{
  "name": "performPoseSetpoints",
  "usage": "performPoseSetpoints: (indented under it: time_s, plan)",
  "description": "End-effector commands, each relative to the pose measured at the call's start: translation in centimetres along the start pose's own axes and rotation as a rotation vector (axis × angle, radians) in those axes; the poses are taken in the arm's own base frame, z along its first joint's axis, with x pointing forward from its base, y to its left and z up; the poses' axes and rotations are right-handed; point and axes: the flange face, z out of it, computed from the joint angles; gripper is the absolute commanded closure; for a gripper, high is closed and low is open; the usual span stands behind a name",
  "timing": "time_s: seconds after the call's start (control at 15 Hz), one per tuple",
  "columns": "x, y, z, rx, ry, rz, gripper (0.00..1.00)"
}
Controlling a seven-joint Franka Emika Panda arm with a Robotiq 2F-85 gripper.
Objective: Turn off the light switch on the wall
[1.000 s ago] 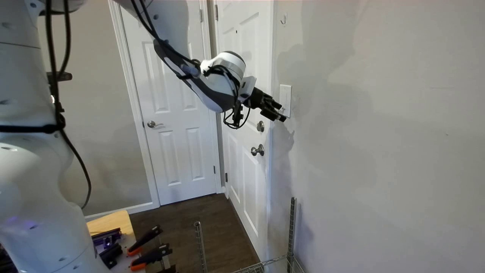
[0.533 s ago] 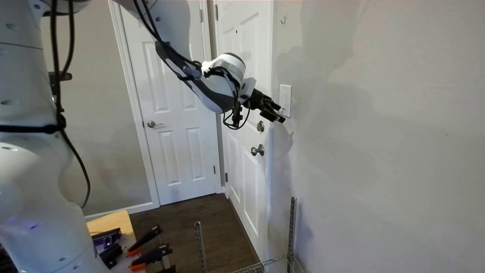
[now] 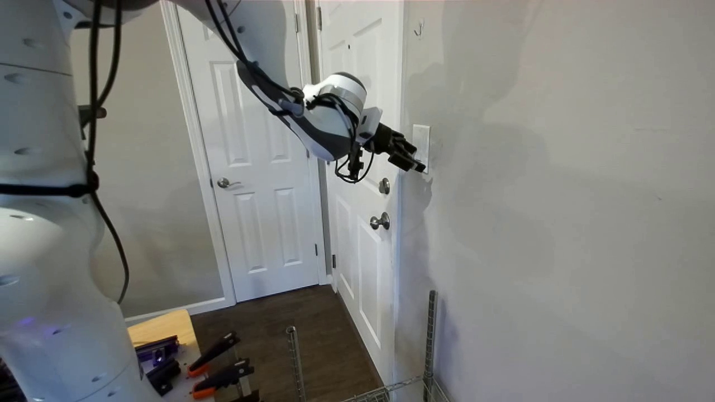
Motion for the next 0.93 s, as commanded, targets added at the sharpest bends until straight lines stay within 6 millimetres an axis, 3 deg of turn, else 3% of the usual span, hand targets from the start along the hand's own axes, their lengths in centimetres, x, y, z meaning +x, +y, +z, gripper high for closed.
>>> performPoseSetpoints:
  time_s: [0.0,0.27,0.87]
  plan:
    - [0.7,1.6,2.6,-0.062,-0.016,0.023,0.00]
    - [0.9,3.4,3.6,-0.092,-0.042,0.062,0.00]
    - [-1.1,2.2,-2.4,0.054,-0.156,0.027,0.00]
